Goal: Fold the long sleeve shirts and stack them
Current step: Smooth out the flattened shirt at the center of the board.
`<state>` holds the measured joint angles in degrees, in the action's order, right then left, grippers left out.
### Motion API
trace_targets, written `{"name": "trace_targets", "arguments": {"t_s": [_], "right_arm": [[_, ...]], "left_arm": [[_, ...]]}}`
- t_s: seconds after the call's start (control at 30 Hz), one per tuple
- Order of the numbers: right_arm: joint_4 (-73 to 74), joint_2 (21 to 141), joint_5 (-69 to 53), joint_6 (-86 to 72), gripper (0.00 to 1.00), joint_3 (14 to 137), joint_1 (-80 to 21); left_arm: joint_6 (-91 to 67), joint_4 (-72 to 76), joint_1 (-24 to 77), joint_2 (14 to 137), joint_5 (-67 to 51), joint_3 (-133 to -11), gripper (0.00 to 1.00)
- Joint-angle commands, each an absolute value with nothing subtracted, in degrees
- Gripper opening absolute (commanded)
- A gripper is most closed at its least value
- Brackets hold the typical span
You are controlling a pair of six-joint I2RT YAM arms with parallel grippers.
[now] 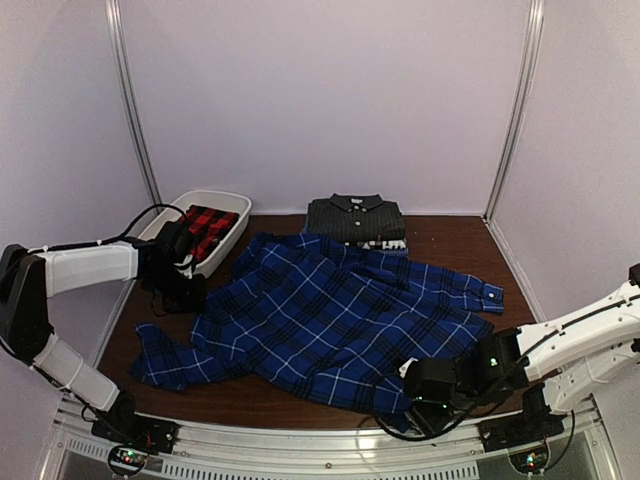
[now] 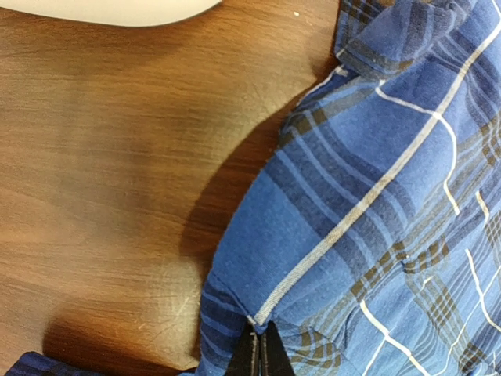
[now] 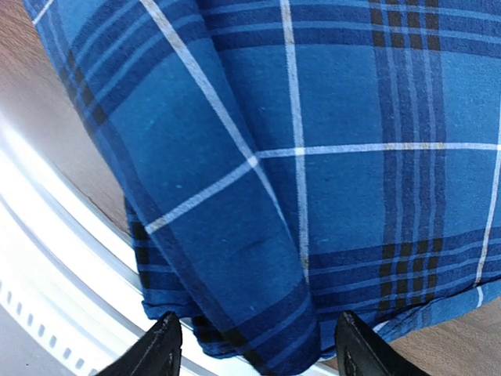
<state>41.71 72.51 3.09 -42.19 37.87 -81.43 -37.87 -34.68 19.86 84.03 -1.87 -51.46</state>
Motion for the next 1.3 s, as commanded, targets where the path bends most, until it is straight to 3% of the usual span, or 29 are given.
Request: {"name": "trace_targets", "arguments": {"t_s": [0.0,0.13,0.47,0.67,0.77,1.2,1.27], "right_arm": [[43.6,73.8,6.7,-42.8,0.68,38.1,-82.1],[43.2,74.4,8.4,-42.7,0.66,39.6,-82.1],[40.4,77.6,7.7,-40.4,0.46,43.4,-83.1],[40.4,76.9,5.9,-39.2,0.13,45.3,-83.6],[39.7,76.7,3.4,-38.5,0.02,47.5,-84.7],[28.0,86.1,-11.8,-38.9,0.0,56.4,-93.8],[27.0,87.8,-12.5,-38.8,0.05,56.0,-94.4]], "left_arm": [[-36.1,-35.2,18.5,84.4,-0.9,-53.6,0.0],[-35.6,-35.2,18.1,84.6,-1.1,-53.9,0.0],[-35.2,-35.4,18.1,86.0,-1.8,-55.2,0.0],[-34.5,-36.5,18.1,86.6,-1.6,-56.6,0.0],[-34.0,-37.3,18.0,87.1,-0.9,-57.5,0.0],[-31.8,-42.3,16.5,89.7,4.0,-62.3,0.0],[-31.2,-42.8,16.1,90.3,4.2,-62.9,0.0]]}}
